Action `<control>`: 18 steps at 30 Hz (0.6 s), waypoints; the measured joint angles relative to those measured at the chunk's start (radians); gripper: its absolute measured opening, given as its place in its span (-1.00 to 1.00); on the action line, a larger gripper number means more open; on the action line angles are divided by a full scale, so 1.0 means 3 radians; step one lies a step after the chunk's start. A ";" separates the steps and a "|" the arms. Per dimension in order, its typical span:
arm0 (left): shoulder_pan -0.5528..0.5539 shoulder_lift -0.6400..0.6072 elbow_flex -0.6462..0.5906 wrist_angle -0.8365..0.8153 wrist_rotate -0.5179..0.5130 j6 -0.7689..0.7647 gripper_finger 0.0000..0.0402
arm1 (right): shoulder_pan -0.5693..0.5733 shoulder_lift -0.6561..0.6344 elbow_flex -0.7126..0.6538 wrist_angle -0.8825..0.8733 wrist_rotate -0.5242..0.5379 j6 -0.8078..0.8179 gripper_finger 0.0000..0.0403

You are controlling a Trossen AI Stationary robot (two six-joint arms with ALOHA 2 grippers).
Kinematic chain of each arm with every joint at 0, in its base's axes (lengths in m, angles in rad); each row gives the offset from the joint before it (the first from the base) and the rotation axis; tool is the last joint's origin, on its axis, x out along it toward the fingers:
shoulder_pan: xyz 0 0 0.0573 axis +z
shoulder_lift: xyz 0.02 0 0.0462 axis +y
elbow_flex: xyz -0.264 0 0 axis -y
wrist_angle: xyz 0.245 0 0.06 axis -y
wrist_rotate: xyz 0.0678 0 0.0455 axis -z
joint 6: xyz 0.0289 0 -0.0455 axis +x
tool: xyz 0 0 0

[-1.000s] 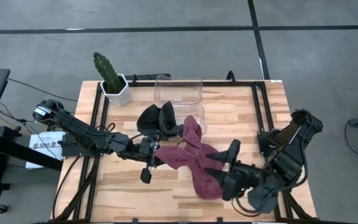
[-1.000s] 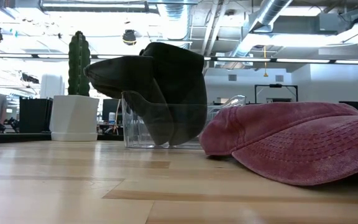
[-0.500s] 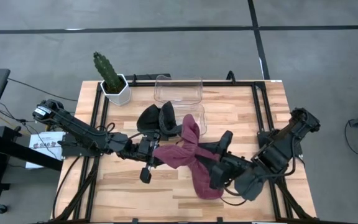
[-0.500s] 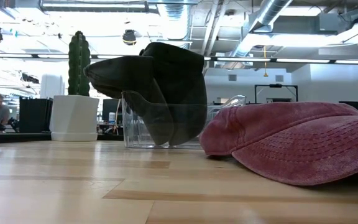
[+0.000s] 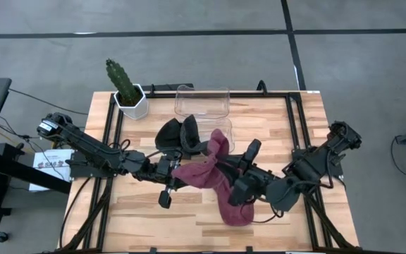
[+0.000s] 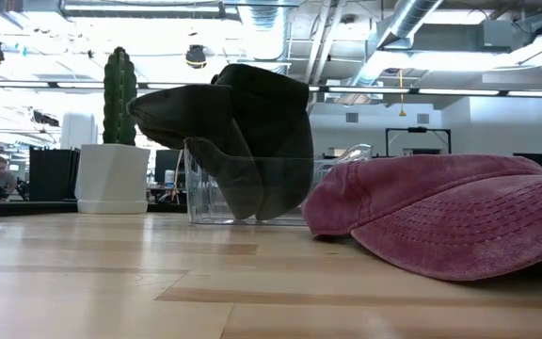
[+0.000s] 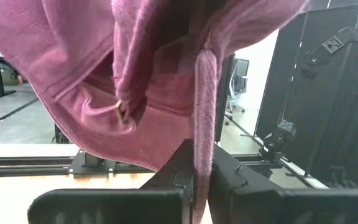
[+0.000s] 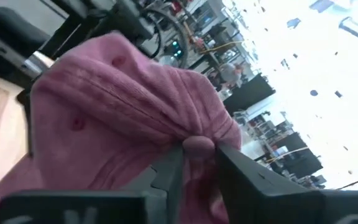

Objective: Pick & Place hat
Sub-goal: Put the top red cap into the top transparent bin

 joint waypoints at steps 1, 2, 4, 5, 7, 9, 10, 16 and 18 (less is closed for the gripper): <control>0.0000 0.0000 0.0000 -0.0002 0.0001 0.0000 -0.92 | -0.0009 0.0000 0.0000 0.0073 0.0003 -0.0079 -0.63; 0.0000 0.0000 0.0000 -0.0005 0.0001 0.0000 -0.92 | -0.0013 0.0000 0.0000 0.0155 0.0012 -0.0161 -0.66; -0.0001 0.0000 0.0000 -0.0033 0.0001 0.0000 -0.92 | -0.0013 0.0000 0.0000 0.0349 0.0073 -0.0361 -0.73; -0.0001 0.0000 0.0000 -0.0056 0.0001 0.0000 -0.92 | -0.0013 0.0000 0.0000 0.0442 0.0095 -0.0469 -0.76; -0.0001 0.0000 0.0000 -0.0104 0.0001 0.0000 -0.92 | -0.0001 0.0000 0.0000 0.0617 0.0130 -0.0637 -0.81; -0.0001 0.0000 0.0000 -0.0159 0.0003 0.0000 -0.92 | 0.0003 0.0000 0.0000 0.0786 0.0170 -0.0791 -0.86; -0.0001 0.0000 0.0000 -0.0188 0.0003 0.0000 -0.92 | 0.0005 0.0000 0.0001 0.0850 0.0174 -0.0846 -0.88; -0.0001 0.0000 0.0000 -0.0437 0.0003 0.0000 -0.92 | 0.0084 -0.0001 0.0071 0.0982 0.0272 -0.1150 -0.99; -0.0001 0.0001 0.0000 -0.0491 0.0034 -0.0010 -0.92 | 0.0088 -0.0002 0.0091 0.1124 0.0382 -0.1287 -0.99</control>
